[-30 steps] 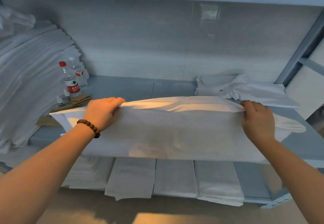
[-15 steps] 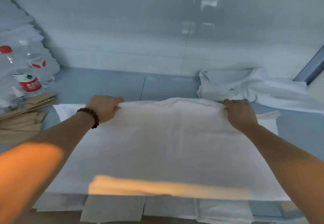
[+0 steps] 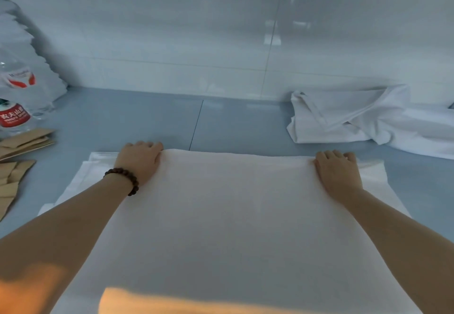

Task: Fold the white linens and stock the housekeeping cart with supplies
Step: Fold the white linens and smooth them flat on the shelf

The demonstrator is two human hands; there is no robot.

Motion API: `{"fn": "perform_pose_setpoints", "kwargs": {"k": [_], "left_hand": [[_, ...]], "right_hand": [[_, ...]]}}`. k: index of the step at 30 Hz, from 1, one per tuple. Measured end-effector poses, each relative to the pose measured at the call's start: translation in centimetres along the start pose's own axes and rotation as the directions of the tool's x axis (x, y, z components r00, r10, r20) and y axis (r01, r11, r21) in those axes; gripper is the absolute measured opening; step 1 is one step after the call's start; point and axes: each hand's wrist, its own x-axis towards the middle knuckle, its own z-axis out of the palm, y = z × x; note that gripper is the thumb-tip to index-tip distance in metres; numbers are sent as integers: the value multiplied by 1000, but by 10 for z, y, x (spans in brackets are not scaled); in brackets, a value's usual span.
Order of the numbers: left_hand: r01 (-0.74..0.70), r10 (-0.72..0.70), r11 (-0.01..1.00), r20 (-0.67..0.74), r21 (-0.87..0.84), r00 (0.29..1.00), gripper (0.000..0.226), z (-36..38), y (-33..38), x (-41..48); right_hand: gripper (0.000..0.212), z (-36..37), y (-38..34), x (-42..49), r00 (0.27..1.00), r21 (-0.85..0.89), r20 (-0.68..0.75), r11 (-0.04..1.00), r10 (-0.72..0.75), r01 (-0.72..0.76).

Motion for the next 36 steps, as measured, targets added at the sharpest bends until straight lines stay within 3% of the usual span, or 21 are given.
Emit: {"fn": "perform_pose_setpoints", "kwargs": {"k": [3, 5, 10, 13, 18, 23, 27, 30, 32, 34, 36], "left_hand": [[11, -14, 1000, -102, -27, 995, 26, 1, 11, -1], [-20, 16, 998, -70, -55, 997, 38, -4, 28, -4], [-218, 230, 956, 40, -196, 972, 48, -22, 114, -17], [-249, 285, 928, 99, -277, 953, 49, -30, 179, -26], [-130, 204, 947, 239, -292, 949, 52, -30, 254, -41], [-56, 121, 976, 315, -209, 941, 61, -16, 268, -42], [-50, 99, 983, 288, -174, 952, 63, -9, 269, -42], [-38, 89, 983, 293, -177, 952, 65, -9, 270, -41], [-44, 95, 984, 297, -173, 950, 66, -10, 269, -41], [-46, 100, 983, 303, -180, 948, 64, -12, 268, -40], [-38, 99, 981, 317, -191, 943, 62, -17, 269, -41]], "right_hand": [[15, -1, -4, 3, 999, -1, -14, 999, 50, -50], [17, -6, -14, 1, 997, 94, -66, 995, 42, -36], [25, -29, -62, -26, 948, 350, -200, 885, -249, 306], [28, -31, -74, -40, 928, 437, -159, 818, -338, 373], [40, -19, -52, -44, 952, 529, -23, 804, -306, 272], [48, 5, 7, -32, 935, 433, 237, 890, -263, 141], [52, 24, 62, -20, 924, 284, 379, 956, -40, -75], [55, 23, 74, -10, 870, 173, 463, 945, 170, -277], [56, 14, 56, -11, 899, 163, 406, 954, 166, -250], [55, 4, 25, -26, 940, 273, 342, 955, 15, -115], [55, -6, -4, -50, 936, 382, 311, 923, -167, 38]]}}
